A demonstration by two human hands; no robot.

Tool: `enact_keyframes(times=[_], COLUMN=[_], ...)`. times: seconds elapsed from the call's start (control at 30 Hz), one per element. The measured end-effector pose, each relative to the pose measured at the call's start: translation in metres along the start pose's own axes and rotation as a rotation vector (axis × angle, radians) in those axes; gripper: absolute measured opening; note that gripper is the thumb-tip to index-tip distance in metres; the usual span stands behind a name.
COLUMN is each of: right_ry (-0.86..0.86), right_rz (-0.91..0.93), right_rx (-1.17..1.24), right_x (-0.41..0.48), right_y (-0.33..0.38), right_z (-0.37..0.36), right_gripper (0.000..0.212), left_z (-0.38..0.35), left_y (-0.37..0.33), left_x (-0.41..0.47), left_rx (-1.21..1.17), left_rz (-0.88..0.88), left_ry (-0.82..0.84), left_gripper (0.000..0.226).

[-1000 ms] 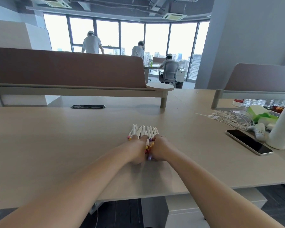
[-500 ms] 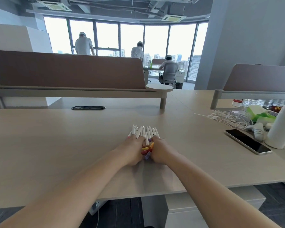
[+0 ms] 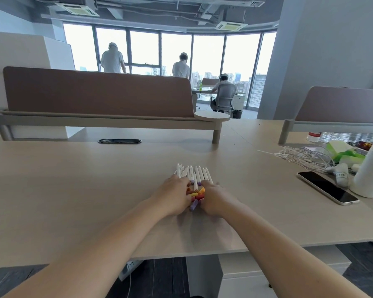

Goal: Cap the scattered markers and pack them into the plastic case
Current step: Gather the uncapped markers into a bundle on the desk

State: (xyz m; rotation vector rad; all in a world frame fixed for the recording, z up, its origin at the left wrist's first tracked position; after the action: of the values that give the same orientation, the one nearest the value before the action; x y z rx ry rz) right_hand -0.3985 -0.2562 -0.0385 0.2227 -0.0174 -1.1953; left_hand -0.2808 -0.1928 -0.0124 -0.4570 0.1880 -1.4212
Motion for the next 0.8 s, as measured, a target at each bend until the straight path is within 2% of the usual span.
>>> enact_keyframes(times=[0.2,0.3,0.57,0.8], right_ry=[0.024,0.012,-0.233,-0.35], right_rz=[-0.033,-0.036,0.05,0.192], right_rx=[0.008,0.02,0.138,0.267], right_x=[0.001,-0.002,-0.019,-0.005], right_y=[0.0,0.0,0.009,0.066], right_z=[0.001,0.002,0.033,0.045], right_gripper=[0.06,0.059,0.027,0.029], left_z=[-0.001,-0.002,0.014,0.054], left_y=[-0.004,-0.005,-0.004,0.032], left_x=[-0.001,-0.002,-0.002,-0.013], left_rx=[0.005,0.004,-0.091,-0.249], left_rz=[-0.005,-0.006,0.0,0.083], left_ry=[0.01,0.003,-0.104,-0.306], left_gripper=[0.05,0.051,0.03,0.022])
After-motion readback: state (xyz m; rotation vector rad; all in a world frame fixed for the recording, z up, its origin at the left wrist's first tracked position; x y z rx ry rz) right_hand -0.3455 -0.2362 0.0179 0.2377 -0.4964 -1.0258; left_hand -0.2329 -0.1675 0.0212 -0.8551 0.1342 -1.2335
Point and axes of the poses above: each hand's wrist, its own x-axis towards the middle knuckle, its own z-axis out of the back of the hand, y = z × x, the point moved 6 cm from there along x, towards the middle knuckle, and after that the axes turned 2 degrees about -x, right-handed, at the moved point
